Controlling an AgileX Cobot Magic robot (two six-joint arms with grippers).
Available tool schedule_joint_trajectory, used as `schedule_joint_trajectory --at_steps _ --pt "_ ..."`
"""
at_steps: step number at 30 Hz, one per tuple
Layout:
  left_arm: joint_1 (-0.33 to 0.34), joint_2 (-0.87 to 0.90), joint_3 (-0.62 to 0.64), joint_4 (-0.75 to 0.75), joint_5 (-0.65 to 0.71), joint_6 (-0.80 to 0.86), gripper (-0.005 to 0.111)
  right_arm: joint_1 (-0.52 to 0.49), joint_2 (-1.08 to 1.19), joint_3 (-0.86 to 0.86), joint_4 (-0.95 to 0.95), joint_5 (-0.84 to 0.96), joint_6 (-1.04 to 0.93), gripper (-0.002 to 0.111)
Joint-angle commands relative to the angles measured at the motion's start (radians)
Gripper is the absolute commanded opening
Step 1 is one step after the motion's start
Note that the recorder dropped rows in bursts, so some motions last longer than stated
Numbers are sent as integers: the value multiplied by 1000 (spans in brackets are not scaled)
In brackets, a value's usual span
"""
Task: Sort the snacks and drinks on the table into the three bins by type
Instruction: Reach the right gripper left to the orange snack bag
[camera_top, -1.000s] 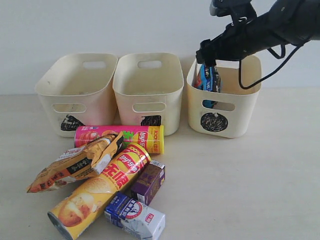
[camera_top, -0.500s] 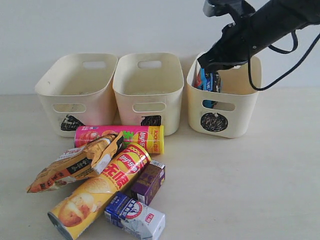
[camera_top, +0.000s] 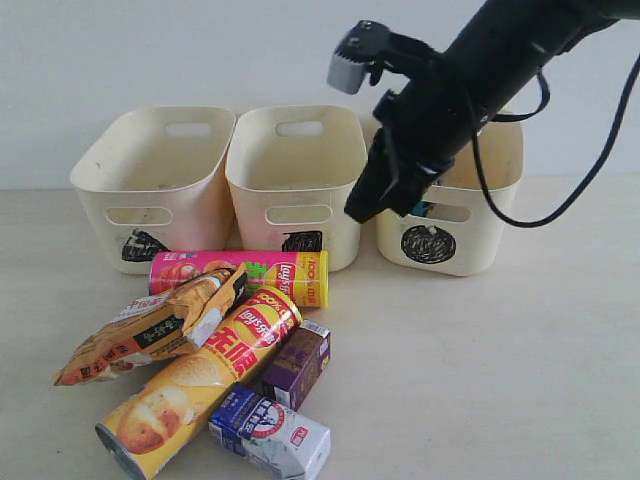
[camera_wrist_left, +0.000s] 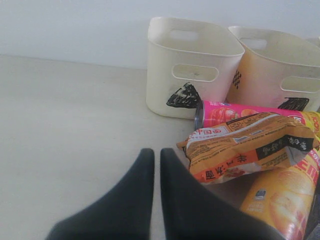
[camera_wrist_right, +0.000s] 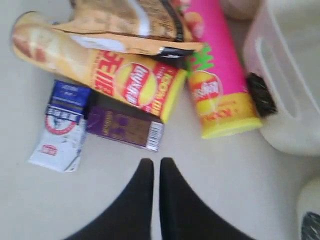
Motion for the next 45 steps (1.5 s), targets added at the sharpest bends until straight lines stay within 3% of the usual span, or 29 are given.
schedule_joint_trajectory --at_steps 1,9,15,17,19,20,22,23,27,30,36,45 --pt "5 -4 3 -3 -4 1 4 89 -12 -4 7 39 -62 0" --pt "5 -4 3 -3 -4 1 4 258 -12 -4 7 36 -112 0" --pt "5 -4 3 -3 -4 1 4 403 -8 -4 5 -87 -159 3" --pt "5 -4 3 -3 -4 1 4 443 -2 -4 -5 -137 -172 14" --pt "5 -4 3 -3 -4 1 4 477 11 -4 -10 -187 -172 32" --pt "5 -4 3 -3 -4 1 4 500 27 -2 -11 -234 -172 53" --pt "5 -4 3 -3 -4 1 4 516 60 -2 -12 -308 -172 79" --pt "5 -4 3 -3 -4 1 4 516 71 -2 -12 -334 -172 83" --pt "5 -4 3 -3 -4 1 4 527 135 -2 -57 -454 -165 84" --pt "5 -4 3 -3 -4 1 4 527 195 -29 -105 -519 -41 84" --pt "5 -4 3 -3 -4 1 4 587 331 -184 -491 -485 264 84" --pt "5 -4 3 -3 -4 1 4 594 411 -235 -560 -496 289 84"
